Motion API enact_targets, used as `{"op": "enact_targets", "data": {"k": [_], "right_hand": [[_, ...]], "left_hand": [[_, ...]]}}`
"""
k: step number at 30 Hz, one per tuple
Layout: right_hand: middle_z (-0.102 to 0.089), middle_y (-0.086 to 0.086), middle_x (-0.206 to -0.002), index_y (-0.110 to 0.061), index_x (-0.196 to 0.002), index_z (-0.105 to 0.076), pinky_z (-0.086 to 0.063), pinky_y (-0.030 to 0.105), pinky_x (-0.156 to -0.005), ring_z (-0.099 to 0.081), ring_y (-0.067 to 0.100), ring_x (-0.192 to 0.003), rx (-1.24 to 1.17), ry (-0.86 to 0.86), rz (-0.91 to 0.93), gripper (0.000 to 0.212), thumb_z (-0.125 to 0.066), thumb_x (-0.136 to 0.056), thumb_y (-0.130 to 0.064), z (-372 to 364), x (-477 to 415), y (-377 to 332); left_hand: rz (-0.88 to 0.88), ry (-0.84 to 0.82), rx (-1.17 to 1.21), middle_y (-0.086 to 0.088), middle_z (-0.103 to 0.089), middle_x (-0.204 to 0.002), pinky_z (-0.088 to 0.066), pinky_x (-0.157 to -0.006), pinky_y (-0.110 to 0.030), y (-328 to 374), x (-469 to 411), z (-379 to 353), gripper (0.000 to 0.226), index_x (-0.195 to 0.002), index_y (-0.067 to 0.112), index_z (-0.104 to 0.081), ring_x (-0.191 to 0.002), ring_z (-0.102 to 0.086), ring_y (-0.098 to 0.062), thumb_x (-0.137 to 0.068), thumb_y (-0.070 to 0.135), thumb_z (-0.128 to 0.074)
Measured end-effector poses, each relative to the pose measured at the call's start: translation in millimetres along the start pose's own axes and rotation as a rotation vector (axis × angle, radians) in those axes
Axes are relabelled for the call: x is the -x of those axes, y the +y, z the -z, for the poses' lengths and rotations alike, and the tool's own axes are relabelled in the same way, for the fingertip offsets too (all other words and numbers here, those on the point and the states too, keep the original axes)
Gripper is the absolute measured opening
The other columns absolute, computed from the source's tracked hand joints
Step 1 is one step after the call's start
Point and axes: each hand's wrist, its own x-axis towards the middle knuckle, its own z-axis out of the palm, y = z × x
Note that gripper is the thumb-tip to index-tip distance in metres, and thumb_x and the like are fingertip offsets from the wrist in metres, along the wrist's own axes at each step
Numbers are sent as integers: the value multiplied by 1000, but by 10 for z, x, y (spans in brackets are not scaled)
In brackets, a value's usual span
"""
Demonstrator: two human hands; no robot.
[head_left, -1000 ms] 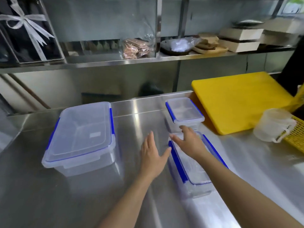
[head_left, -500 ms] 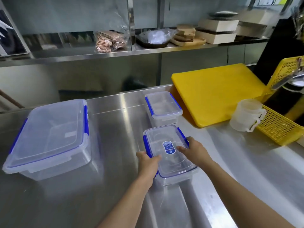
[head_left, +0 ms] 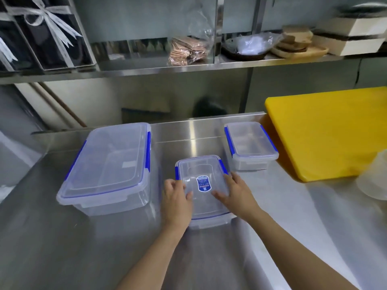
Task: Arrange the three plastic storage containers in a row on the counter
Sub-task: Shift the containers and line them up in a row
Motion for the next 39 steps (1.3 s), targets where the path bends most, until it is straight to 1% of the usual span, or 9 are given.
{"op": "enact_targets", "data": {"k": [2, 4, 7, 10, 13, 19, 26, 36, 39], "right_hand": [[-22, 4, -155, -23, -140, -33, -19, 34, -111, -24, 23, -139, 56, -15, 180, 77, -63, -76, -54, 7, 0, -90], [-8, -4, -158, -33, -143, -23, -5, 31, -112, -7, 14, -144, 95, -216, 293, 87, -64, -71, -60, 62, -40, -105], [16, -9, -157, -43, -144, -3, 10, 31, -111, 21, 6, -140, 257, -562, 310, 109, -71, -60, -63, 171, -181, -43], [31, -8, -152, -45, -141, 13, 18, 33, -107, 35, 5, -129, 458, -670, 351, 124, -75, -55, -61, 165, -341, -13], [28, -4, -154, -41, -142, 13, 18, 31, -104, 35, 5, -128, 488, -609, 394, 121, -77, -61, -53, 95, -474, -9], [14, 1, -158, -29, -147, -5, 10, 36, -114, 23, 13, -140, 343, -552, 390, 106, -74, -68, -46, 101, -820, -91], [-5, -3, -159, -26, -146, -15, -13, 40, -116, 4, 19, -145, 269, -488, 317, 86, -68, -79, -33, 35, -1296, -217], [-6, -2, -159, -25, -147, -11, -12, 38, -116, 1, 20, -146, 326, -399, 329, 80, -61, -85, -33, -68, -1528, -230], [-12, 2, -158, -23, -146, -17, -9, 36, -117, -7, 21, -145, 471, -300, 382, 74, -59, -86, -36, -108, -1453, -294]], "left_hand": [[-93, -124, -143, -4, -52, -118, -41, -80, -32, 3, -31, 83, 38, -109, 12, -54, -107, -51, -23, -83, 40, -61], [-140, -311, -197, 2, -44, -137, -38, -95, -31, -38, -79, 166, 70, -128, 15, -44, -125, -40, -18, -75, 58, -61], [-139, -683, -268, 7, 4, -159, -11, -118, -39, -116, -179, 263, 127, -148, 19, 0, -145, 2, -11, -54, 78, -61], [-175, -884, -406, 8, 44, -143, 12, -116, -47, -194, -228, 197, 144, -138, 21, 32, -132, 37, -10, -49, 75, -67], [-188, -815, -403, 7, 49, -137, 16, -114, -44, -247, -293, 55, 136, -135, 21, 36, -129, 41, -12, -59, 69, -67], [-233, -631, -365, 5, 25, -156, 9, -116, -36, -294, -724, -17, 116, -145, 21, 15, -142, 21, -12, -71, 56, -67], [-161, -475, -331, 1, -5, -160, -22, -114, -39, -200, -1179, -110, 98, -148, 20, -6, -146, -7, -19, -76, 42, -70], [-183, -466, -465, -2, -2, -160, -10, -117, -40, -206, -1481, -205, 94, -148, 18, -2, -146, -3, -21, -81, 42, -64], [-207, -443, -438, -4, -18, -158, -14, -116, -38, -187, -1419, -163, 81, -147, 18, -14, -145, -15, -22, -85, 41, -60]]}}
